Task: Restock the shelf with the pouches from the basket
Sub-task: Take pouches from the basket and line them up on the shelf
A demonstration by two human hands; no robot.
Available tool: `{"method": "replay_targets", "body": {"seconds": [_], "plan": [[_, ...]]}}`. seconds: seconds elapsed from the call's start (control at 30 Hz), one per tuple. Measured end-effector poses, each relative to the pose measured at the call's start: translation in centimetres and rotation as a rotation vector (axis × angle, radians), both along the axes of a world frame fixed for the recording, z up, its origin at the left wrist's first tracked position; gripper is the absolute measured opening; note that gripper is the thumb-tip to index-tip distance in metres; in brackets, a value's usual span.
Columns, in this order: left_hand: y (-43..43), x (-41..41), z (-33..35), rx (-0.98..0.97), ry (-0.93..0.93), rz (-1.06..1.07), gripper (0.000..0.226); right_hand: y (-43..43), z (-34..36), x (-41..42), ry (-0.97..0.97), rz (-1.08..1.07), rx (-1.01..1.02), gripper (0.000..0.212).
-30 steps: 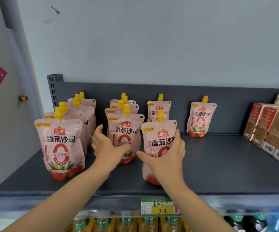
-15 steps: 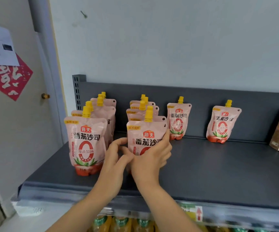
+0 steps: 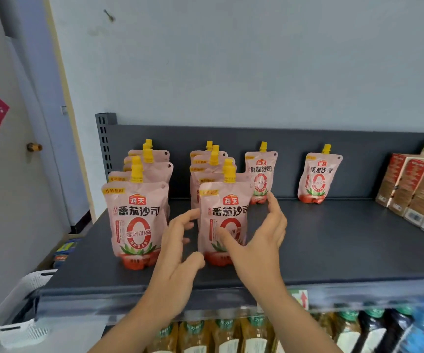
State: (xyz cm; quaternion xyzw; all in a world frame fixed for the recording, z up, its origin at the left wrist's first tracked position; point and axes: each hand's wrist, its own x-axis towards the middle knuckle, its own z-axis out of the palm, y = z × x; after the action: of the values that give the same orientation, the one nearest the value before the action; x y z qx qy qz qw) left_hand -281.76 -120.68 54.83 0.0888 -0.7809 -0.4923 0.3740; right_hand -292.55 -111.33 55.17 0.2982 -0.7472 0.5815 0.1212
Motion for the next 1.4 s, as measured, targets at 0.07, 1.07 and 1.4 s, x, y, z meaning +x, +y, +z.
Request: {"method": "replay_targets", "body": {"seconds": [0.07, 1.07, 1.4], "plan": [[0.8, 0.4, 0.4, -0.068, 0.055, -0.126, 0.084, 2.1, 0.3, 0.3, 0.053, -0.067, 0.023, 0.098], [36.0, -18.9, -28.1, -0.887, -0.956, -0.688, 0.069, 46.6, -24.6, -9.4, -0.989, -0.765, 0.315, 0.072], [39.0, -24.2, -36.9, -1.264, -1.317, -0.593, 0.083, 47.4, -32.1, -13.4, -1.315, -0.674, 0.391, 0.066]]}}
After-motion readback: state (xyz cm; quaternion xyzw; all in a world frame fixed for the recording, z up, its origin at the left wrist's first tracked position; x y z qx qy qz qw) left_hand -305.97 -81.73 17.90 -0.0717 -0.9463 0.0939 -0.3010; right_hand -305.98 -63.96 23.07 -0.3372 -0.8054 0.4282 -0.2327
